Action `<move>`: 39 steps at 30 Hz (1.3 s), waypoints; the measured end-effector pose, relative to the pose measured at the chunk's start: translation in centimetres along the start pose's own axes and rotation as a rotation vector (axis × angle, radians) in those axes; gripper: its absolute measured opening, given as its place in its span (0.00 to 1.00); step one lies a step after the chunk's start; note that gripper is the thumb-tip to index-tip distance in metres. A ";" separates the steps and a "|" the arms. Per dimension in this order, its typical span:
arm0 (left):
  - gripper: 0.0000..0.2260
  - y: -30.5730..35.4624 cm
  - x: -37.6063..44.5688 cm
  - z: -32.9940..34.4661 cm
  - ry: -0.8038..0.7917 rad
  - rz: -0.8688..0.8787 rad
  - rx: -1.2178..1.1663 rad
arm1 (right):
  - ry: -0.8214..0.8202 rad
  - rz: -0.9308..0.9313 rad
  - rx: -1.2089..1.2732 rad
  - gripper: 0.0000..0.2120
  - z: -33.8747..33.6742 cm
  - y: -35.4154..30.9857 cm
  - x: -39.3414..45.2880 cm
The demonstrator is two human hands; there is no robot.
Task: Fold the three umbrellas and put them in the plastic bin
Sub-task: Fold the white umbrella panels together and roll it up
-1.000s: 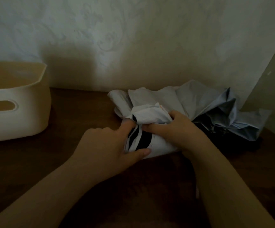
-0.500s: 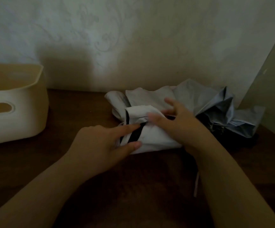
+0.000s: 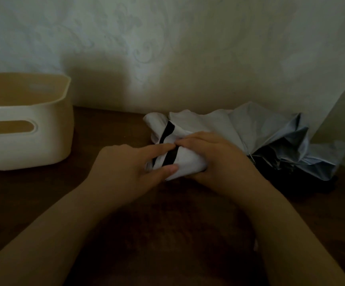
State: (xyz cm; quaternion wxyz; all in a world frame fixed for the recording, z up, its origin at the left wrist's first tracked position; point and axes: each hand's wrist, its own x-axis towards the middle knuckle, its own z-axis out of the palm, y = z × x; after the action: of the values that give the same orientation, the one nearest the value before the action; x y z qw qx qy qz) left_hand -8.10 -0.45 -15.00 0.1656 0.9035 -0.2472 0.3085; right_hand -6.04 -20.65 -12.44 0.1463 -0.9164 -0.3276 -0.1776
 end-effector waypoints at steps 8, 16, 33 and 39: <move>0.26 0.5 -0.1 -0.3 -0.048 0.309 0.134 | -0.254 0.143 -0.050 0.20 -0.6 -0.1 -0.3; 0.30 0.6 0.1 -0.3 -0.139 0.273 0.106 | -0.372 0.203 0.199 0.21 -1.7 -0.3 -0.9; 0.30 -0.1 0.2 -1.0 -0.437 -0.035 -0.246 | -0.334 0.254 0.376 0.26 -2.4 -0.6 -1.2; 0.25 0.1 0.6 -1.6 -0.259 -0.169 -0.527 | -0.073 0.366 1.085 0.22 -1.9 0.6 -1.2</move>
State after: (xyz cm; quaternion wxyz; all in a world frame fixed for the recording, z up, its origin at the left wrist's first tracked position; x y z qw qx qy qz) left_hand -8.57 -0.03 -13.40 0.3865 0.8787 -0.2614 0.1012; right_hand -6.94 -22.46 -11.32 0.6127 -0.7573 -0.2128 0.0762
